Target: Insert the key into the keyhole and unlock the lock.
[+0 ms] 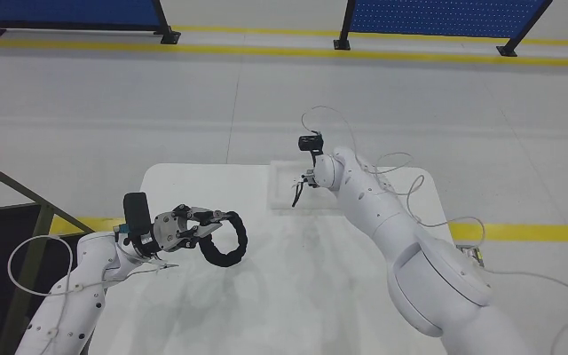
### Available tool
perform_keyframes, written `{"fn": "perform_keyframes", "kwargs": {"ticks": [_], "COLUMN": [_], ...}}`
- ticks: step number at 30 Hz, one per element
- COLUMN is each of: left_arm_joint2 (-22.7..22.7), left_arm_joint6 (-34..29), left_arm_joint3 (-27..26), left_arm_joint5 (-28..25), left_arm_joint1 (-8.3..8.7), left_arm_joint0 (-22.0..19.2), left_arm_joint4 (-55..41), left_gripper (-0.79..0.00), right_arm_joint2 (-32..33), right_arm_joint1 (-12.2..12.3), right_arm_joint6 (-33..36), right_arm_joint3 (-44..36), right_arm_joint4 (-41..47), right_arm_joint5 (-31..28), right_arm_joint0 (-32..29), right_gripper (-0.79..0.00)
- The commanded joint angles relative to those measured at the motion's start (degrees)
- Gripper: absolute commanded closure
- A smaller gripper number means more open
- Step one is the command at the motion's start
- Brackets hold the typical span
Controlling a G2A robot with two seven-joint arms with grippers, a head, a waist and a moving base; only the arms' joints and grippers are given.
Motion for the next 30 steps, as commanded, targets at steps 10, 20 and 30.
{"fn": "perform_keyframes", "kwargs": {"ticks": [10, 20, 30], "left_arm_joint2": [0.00, 0.00, 0.00], "left_arm_joint6": [0.00, 0.00, 0.00], "left_arm_joint3": [0.00, 0.00, 0.00], "left_arm_joint5": [0.00, 0.00, 0.00], "left_arm_joint1": [0.00, 0.00, 0.00], "left_arm_joint0": [0.00, 0.00, 0.00], "left_arm_joint4": [0.00, 0.00, 0.00], "left_gripper": [0.000, 0.000, 0.000], "right_arm_joint2": [2.35, 10.09, 26.58], "right_arm_joint1": [2.32, 9.37, 18.60], "right_arm_joint6": [3.97, 10.60, 24.57], "right_arm_joint3": [-6.35, -23.48, -63.13], "right_arm_joint4": [-1.51, -3.44, -10.32], "right_arm_joint5": [-7.13, -16.72, -14.27], "right_arm_joint0": [-0.53, -6.68, -27.95], "right_gripper": [0.000, 0.000, 0.000]}}
